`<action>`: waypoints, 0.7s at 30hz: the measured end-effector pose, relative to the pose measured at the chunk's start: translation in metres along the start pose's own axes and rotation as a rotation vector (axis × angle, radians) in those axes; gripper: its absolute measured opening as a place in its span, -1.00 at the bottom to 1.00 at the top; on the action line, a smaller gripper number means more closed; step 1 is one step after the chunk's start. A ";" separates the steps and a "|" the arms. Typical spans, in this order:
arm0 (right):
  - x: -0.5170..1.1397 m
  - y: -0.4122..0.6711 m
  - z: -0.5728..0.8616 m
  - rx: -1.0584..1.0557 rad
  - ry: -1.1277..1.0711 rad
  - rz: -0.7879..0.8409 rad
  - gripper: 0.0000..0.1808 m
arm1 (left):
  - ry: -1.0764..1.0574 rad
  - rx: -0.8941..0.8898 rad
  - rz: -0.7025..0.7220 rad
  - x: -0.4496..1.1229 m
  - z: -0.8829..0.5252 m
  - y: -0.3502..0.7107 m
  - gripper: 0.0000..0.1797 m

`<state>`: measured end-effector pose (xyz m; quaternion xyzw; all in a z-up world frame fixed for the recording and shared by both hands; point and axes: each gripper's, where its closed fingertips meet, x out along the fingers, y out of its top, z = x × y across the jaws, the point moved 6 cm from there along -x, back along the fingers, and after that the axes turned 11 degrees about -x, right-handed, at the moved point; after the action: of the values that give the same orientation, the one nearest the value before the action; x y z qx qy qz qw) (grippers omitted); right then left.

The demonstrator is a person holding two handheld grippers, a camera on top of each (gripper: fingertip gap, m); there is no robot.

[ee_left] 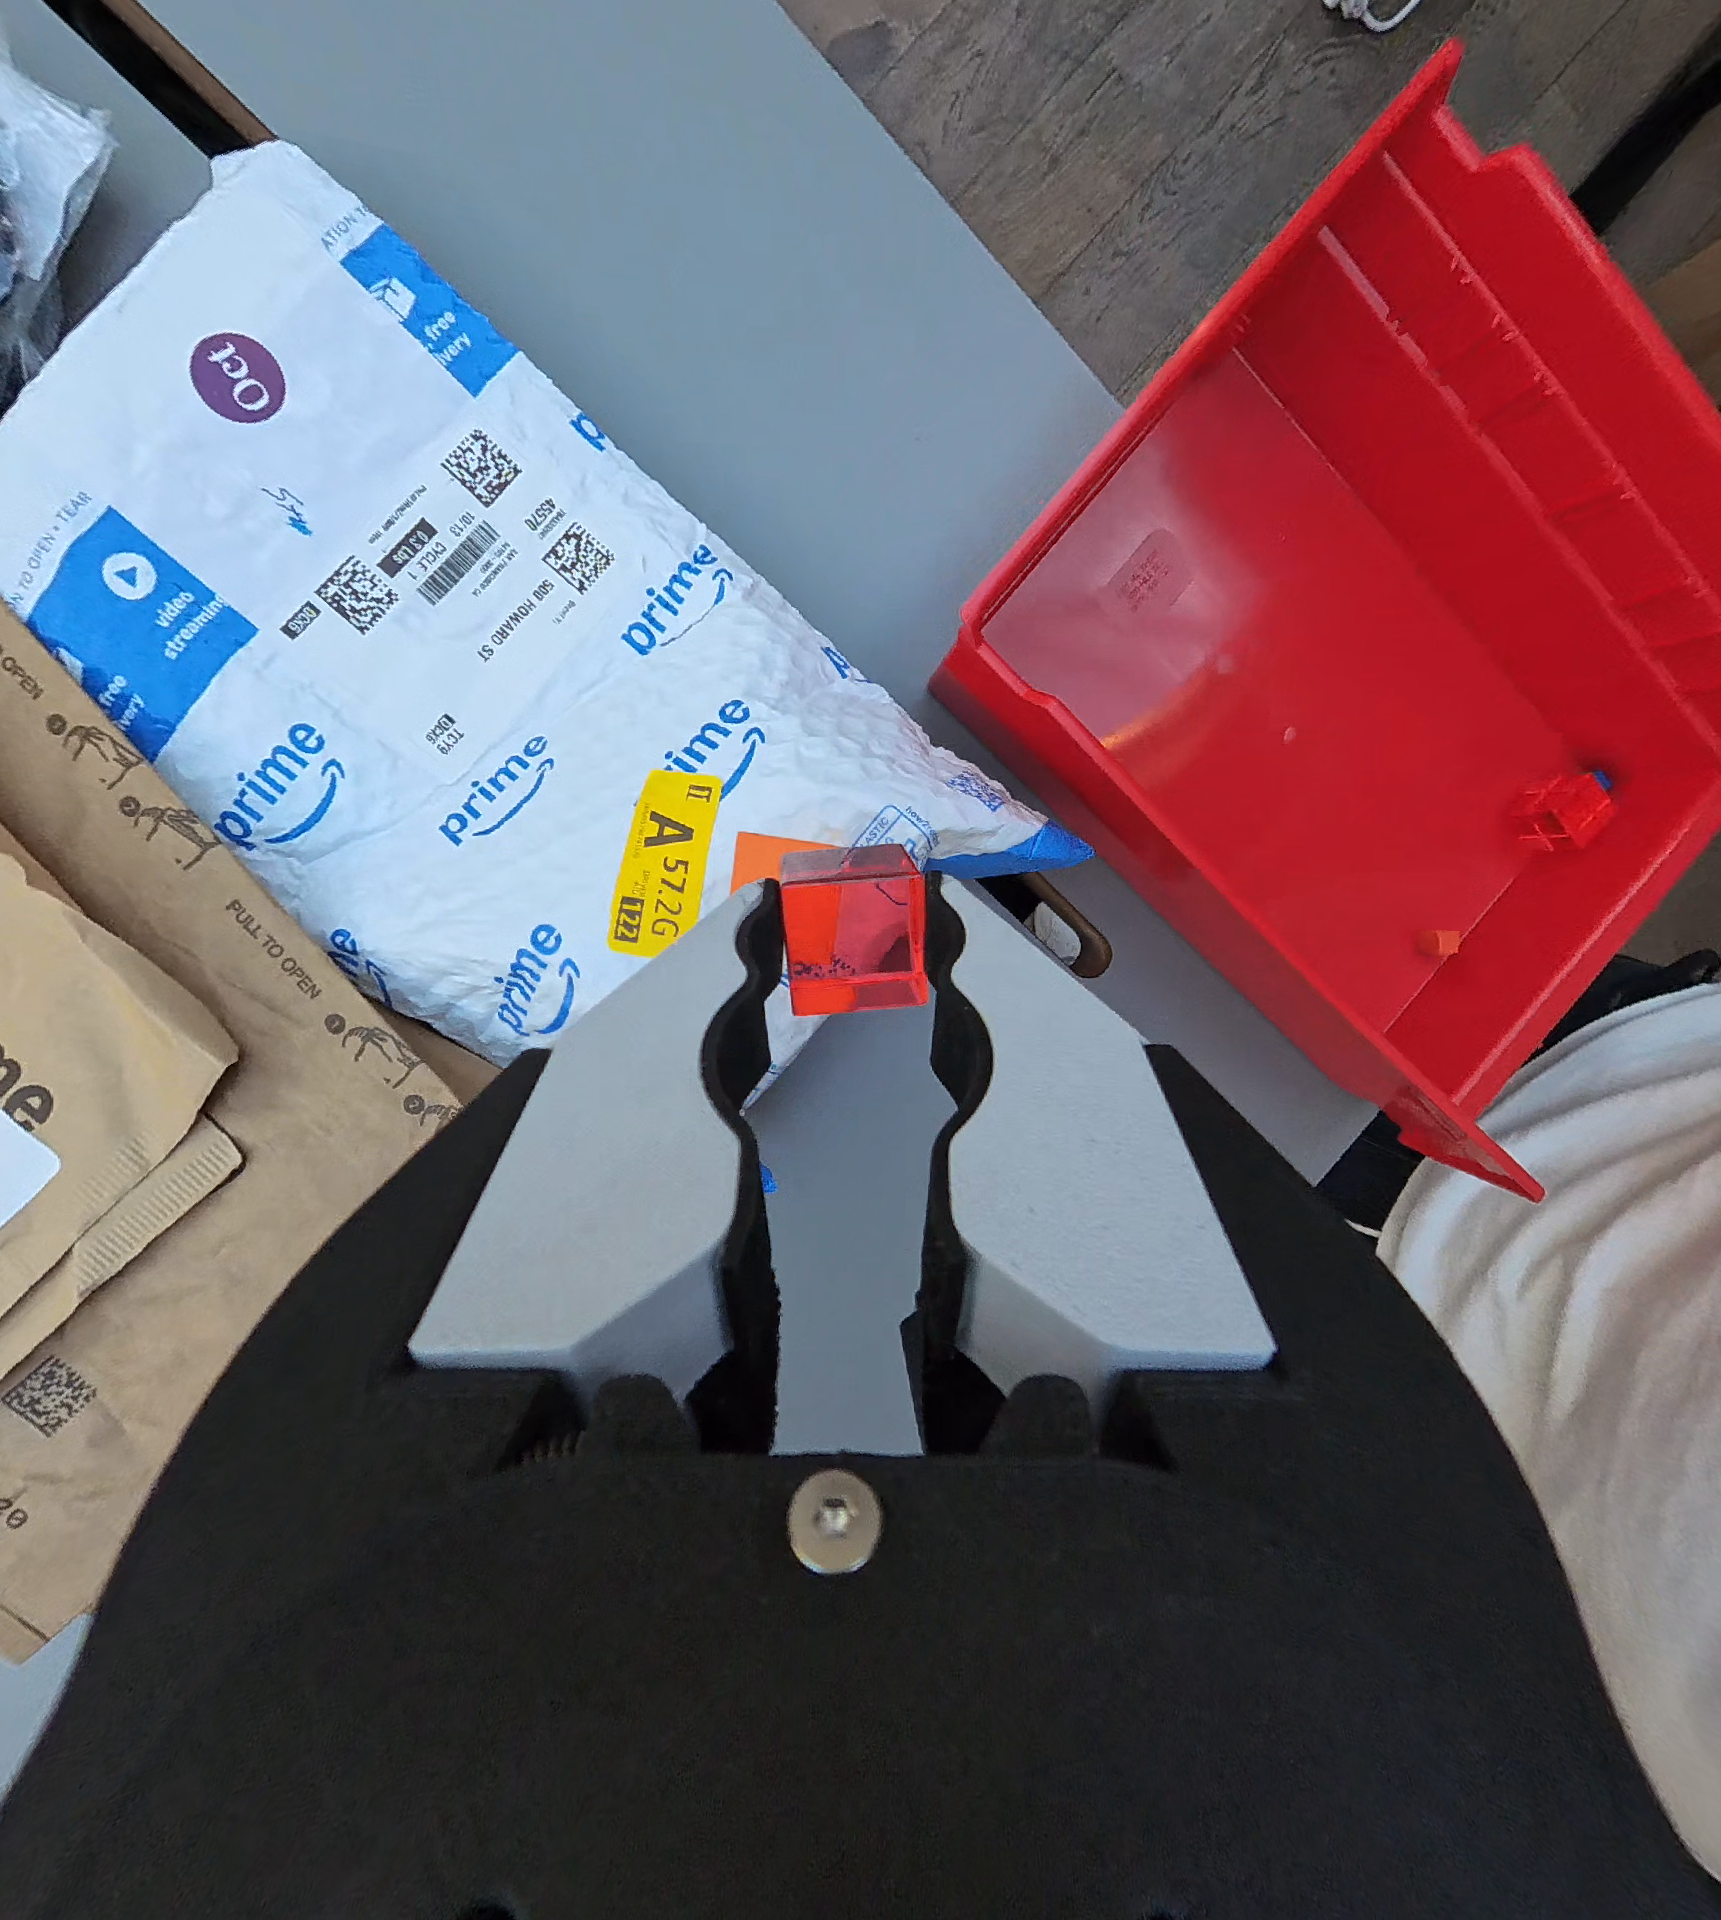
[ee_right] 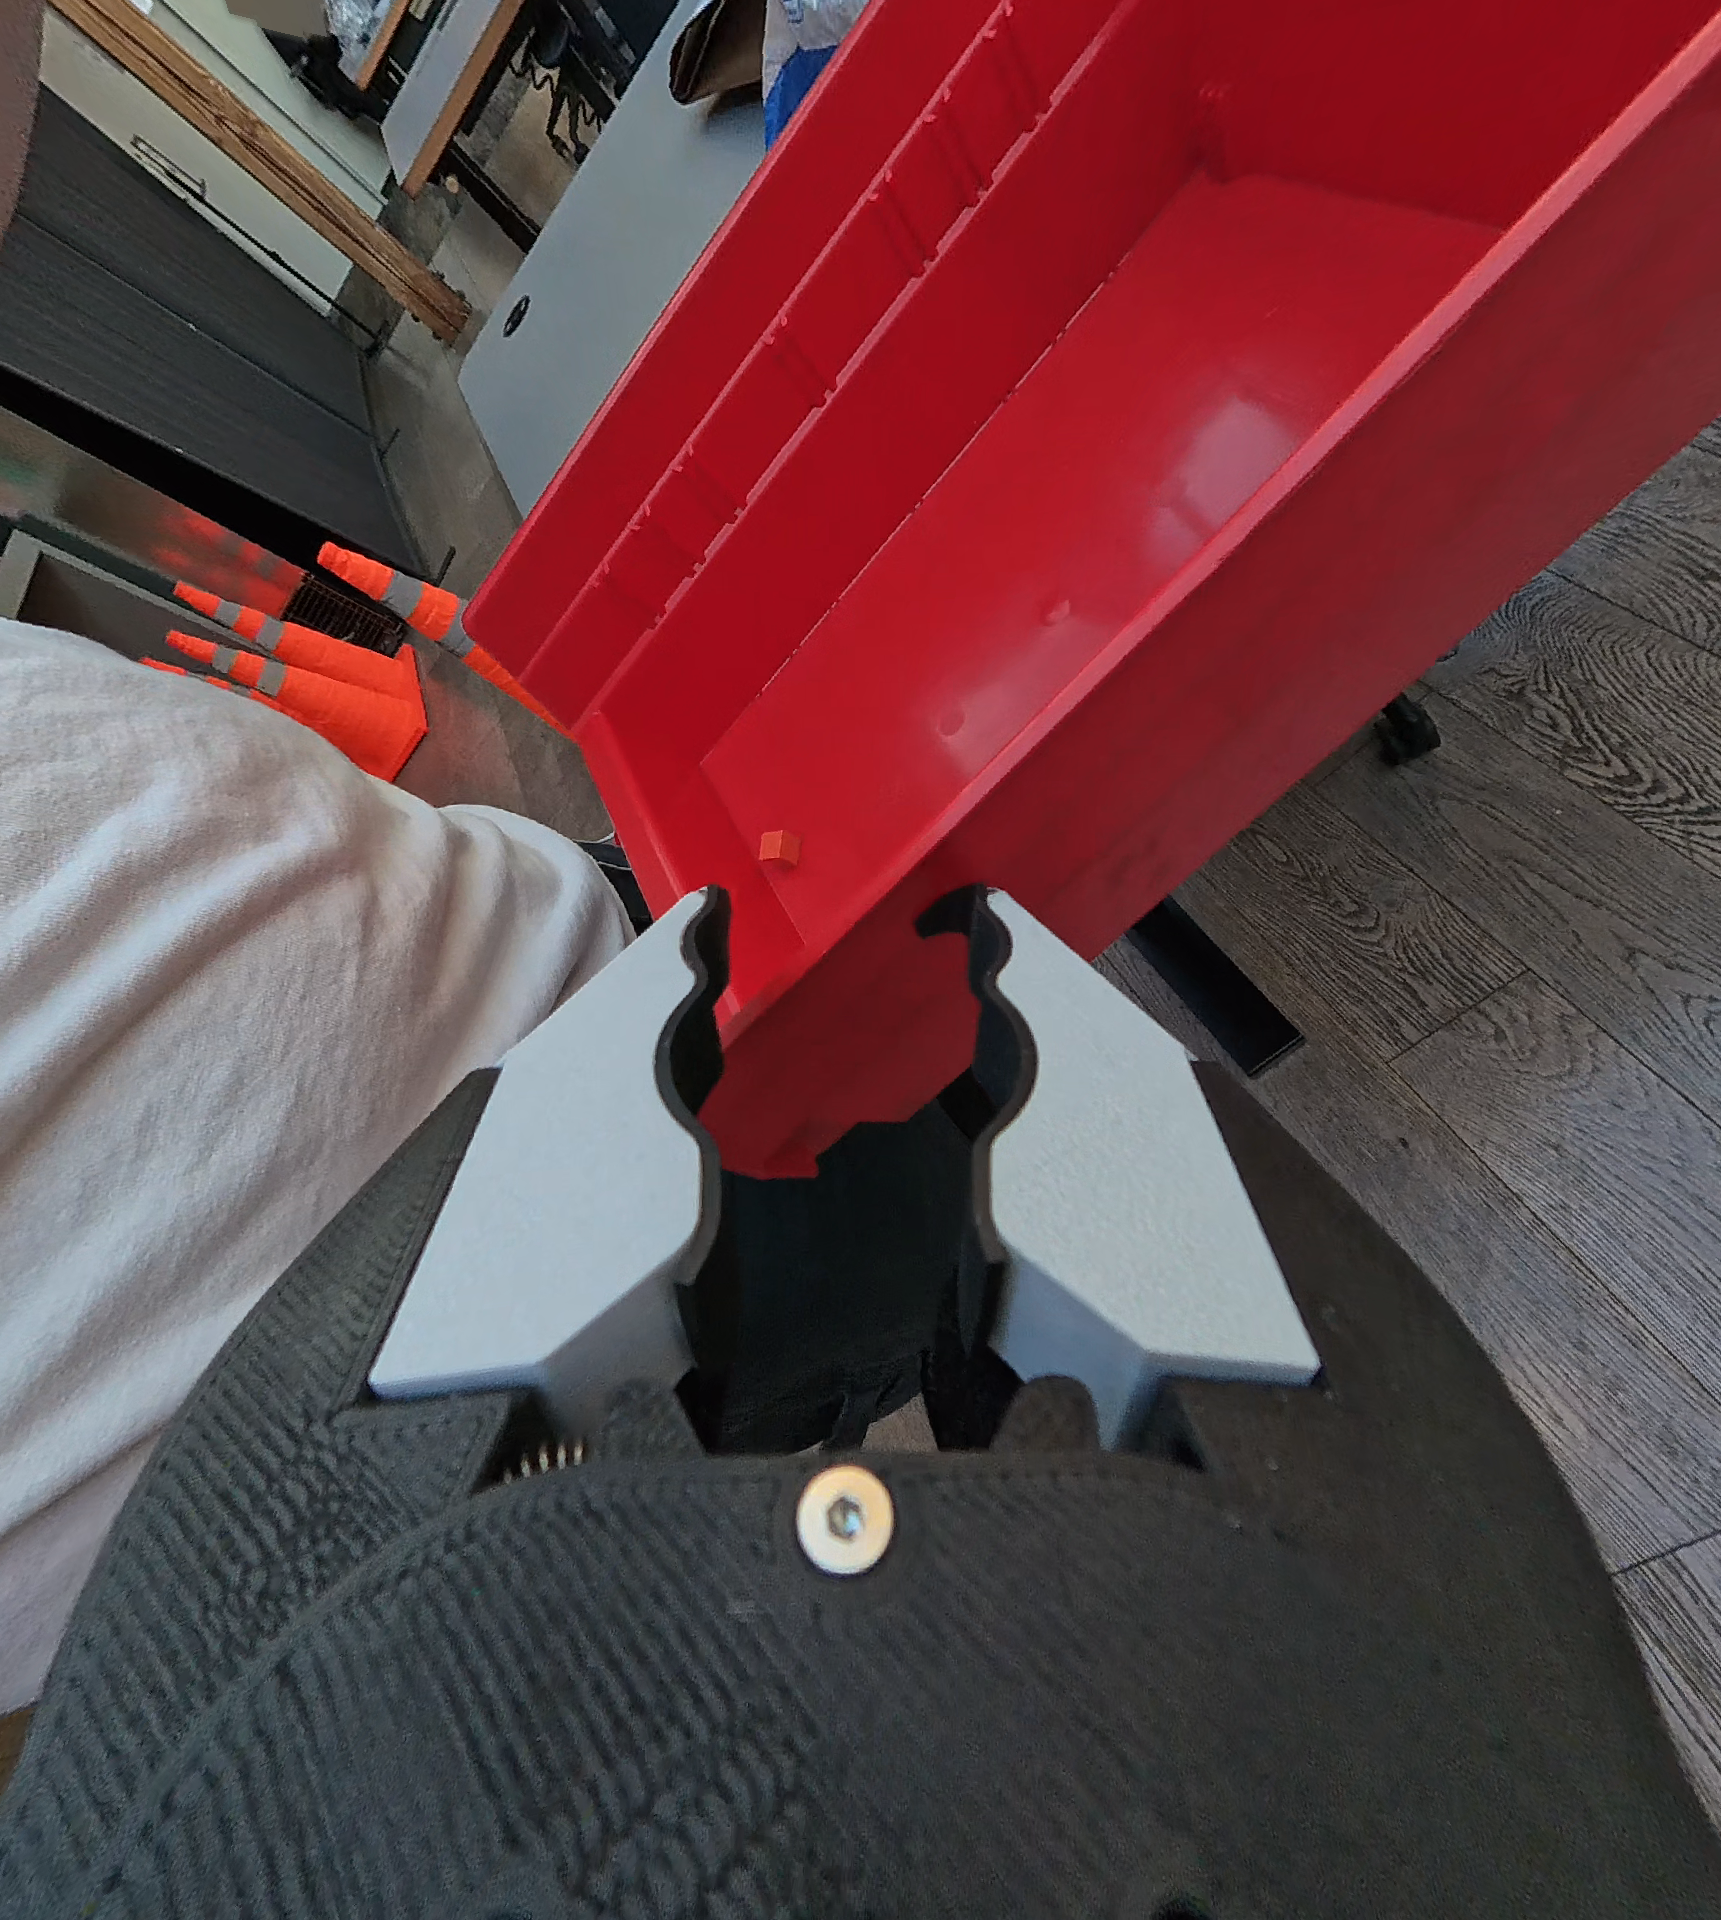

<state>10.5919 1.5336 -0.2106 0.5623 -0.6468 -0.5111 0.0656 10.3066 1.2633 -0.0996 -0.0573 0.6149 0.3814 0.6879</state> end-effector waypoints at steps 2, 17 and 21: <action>0.000 0.000 -0.001 0.009 -0.014 0.010 -0.51 | 0.007 0.019 -0.038 0.005 -0.003 0.002 -0.72; 0.001 -0.002 -0.005 0.053 -0.045 0.048 -0.47 | 0.030 0.107 -0.192 0.026 -0.013 0.006 -0.72; 0.001 -0.002 -0.005 0.054 -0.043 0.045 -0.47 | 0.019 0.092 -0.222 0.031 -0.013 0.004 -0.72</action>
<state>10.5959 1.5303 -0.2102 0.5378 -0.6742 -0.5039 0.0477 10.2920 1.2731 -0.1286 -0.0972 0.6281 0.2739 0.7218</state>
